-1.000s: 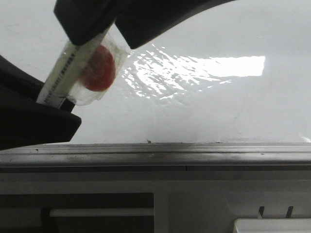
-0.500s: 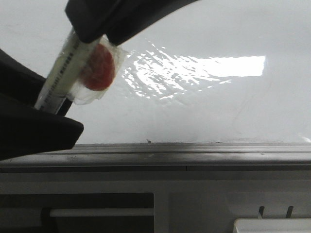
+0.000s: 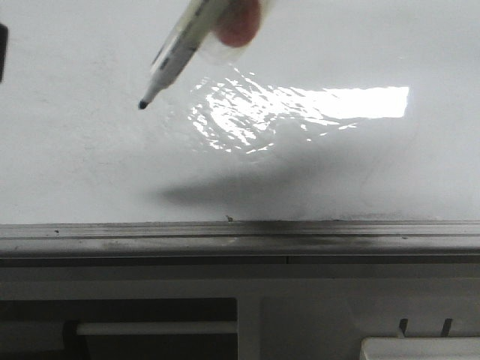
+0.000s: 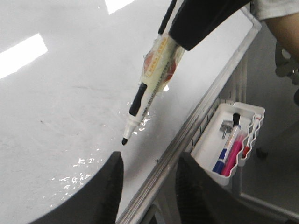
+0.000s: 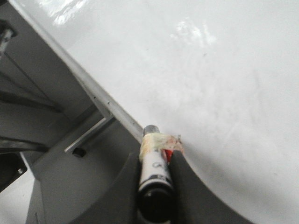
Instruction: Write number 9 on whiteboard
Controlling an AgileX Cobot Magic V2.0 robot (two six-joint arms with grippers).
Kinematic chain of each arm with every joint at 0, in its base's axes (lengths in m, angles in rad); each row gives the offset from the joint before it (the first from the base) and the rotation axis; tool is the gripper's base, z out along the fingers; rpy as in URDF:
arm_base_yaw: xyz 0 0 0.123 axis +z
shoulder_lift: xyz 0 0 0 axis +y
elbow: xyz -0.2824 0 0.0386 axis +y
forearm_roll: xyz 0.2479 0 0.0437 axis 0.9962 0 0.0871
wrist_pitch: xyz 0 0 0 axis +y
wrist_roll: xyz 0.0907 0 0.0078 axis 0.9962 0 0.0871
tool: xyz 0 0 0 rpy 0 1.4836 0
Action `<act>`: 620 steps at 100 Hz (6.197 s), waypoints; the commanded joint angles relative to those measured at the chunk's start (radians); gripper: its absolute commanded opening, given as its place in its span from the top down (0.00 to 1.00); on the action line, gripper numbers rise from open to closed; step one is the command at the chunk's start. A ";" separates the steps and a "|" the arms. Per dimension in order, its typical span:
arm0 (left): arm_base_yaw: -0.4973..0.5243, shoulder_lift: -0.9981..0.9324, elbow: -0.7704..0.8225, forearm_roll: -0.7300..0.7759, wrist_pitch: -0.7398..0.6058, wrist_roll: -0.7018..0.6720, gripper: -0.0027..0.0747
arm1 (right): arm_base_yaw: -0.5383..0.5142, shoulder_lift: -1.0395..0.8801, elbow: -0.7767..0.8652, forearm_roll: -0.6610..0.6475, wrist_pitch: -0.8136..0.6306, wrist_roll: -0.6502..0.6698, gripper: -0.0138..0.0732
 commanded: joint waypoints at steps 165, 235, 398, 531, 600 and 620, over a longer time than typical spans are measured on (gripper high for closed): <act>0.302 -0.029 -0.033 -0.242 -0.258 -0.008 0.65 | -0.265 0.134 -0.106 0.015 0.143 0.024 0.92; 0.021 0.329 0.016 -0.080 -0.414 0.001 0.65 | -0.018 0.089 -0.131 0.103 0.157 0.054 0.92; 0.092 0.443 -0.011 -0.663 -0.483 0.165 0.99 | 0.018 0.089 -0.131 0.176 0.215 0.044 0.31; 0.168 0.553 -0.011 -1.060 -0.511 0.230 0.81 | 0.018 0.089 -0.131 0.207 0.250 0.054 0.31; 0.168 0.443 -0.011 -1.007 -0.511 0.230 0.53 | 0.018 0.083 -0.131 0.161 0.175 0.049 0.39; 0.168 0.296 -0.011 -0.844 -0.503 0.230 0.57 | 0.018 0.046 -0.088 0.122 0.069 0.049 0.88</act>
